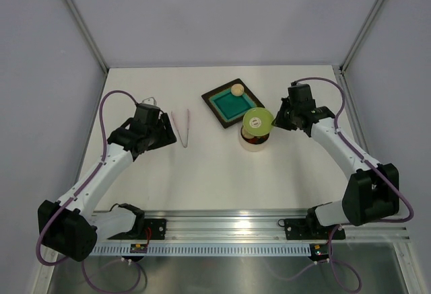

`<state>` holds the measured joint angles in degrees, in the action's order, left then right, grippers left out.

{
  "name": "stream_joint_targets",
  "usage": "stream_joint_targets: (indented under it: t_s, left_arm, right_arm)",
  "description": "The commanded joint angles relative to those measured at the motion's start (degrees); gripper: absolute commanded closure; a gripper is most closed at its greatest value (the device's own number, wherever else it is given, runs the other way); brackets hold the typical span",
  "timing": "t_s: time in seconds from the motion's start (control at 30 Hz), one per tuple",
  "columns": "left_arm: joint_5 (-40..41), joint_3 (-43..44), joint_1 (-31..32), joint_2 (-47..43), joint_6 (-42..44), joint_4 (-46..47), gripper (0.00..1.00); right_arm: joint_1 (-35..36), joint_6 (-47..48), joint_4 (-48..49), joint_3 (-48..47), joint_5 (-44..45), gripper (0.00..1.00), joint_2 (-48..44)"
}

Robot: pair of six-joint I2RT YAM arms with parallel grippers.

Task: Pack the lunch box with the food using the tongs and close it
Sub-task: Close the box lid on the packing box.

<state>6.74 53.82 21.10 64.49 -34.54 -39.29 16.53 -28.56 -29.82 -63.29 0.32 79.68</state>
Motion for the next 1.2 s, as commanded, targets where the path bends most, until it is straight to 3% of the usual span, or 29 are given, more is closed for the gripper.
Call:
stream_joint_targets:
  t_s: [0.0, 0.47, 1.17]
  left_arm:
    - [-1.21, -0.65, -0.27, -0.94, -0.35, 2.29, 0.38]
    - [-2.26, -0.21, -0.27, 0.55, -0.35, 2.9, 0.38]
    - [-2.08, -0.56, -0.27, 1.08, -0.17, 3.16, 0.38]
  right_arm:
    - [-1.59, 1.92, 1.35, 0.79, -6.55, 1.0, 1.96]
    - [-1.77, 2.19, 3.98, 0.97, -7.44, 1.0, 9.52]
    - [-3.35, 2.63, 4.34, 3.17, -5.59, 1.0, 8.83]
